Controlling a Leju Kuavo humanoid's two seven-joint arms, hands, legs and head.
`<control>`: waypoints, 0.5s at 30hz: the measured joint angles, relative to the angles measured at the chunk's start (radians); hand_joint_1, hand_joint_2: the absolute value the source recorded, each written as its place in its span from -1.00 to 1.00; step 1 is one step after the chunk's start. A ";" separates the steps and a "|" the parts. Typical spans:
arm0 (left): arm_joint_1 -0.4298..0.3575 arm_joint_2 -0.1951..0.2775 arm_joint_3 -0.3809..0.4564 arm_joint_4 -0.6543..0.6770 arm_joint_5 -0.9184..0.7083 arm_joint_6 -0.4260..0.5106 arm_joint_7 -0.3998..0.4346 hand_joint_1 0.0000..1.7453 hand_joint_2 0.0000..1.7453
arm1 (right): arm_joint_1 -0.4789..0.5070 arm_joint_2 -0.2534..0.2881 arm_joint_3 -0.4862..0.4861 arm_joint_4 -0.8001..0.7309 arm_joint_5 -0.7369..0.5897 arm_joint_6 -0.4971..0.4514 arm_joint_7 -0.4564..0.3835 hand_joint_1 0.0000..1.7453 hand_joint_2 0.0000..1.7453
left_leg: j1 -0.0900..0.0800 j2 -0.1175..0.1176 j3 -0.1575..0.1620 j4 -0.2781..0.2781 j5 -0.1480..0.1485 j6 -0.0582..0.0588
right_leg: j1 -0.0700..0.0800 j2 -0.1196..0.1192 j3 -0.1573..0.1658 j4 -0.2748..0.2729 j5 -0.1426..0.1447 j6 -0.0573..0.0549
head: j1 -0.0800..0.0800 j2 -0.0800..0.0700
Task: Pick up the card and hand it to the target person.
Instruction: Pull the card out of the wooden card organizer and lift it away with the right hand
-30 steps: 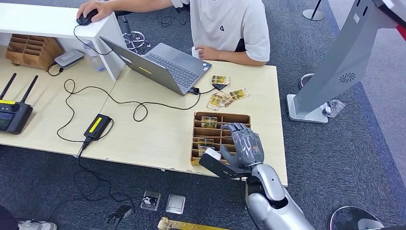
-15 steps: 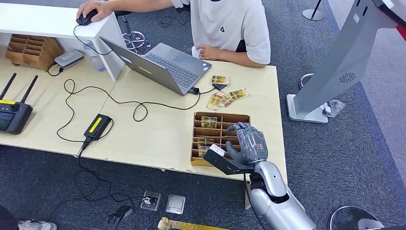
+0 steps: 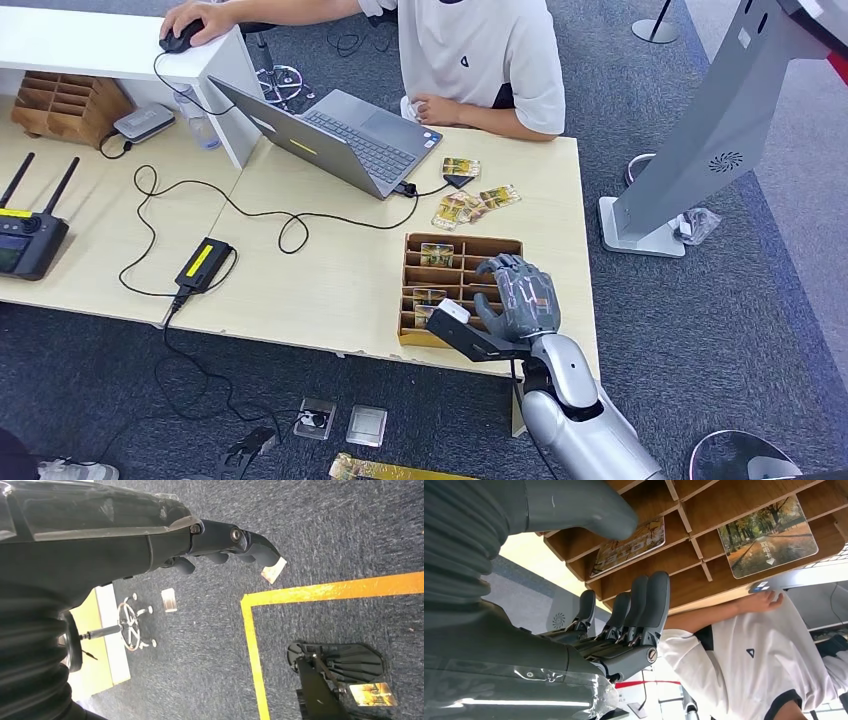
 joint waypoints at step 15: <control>-0.006 0.000 -0.001 0.000 0.000 0.002 -0.002 -1.00 1.00 | 0.004 0.000 0.001 0.013 -0.006 -0.006 -0.005 0.06 1.00 | 0.000 0.000 0.000 0.000 0.000 0.000 | 0.000 0.000 0.000 0.000 0.000 0.000 | 0.000 0.000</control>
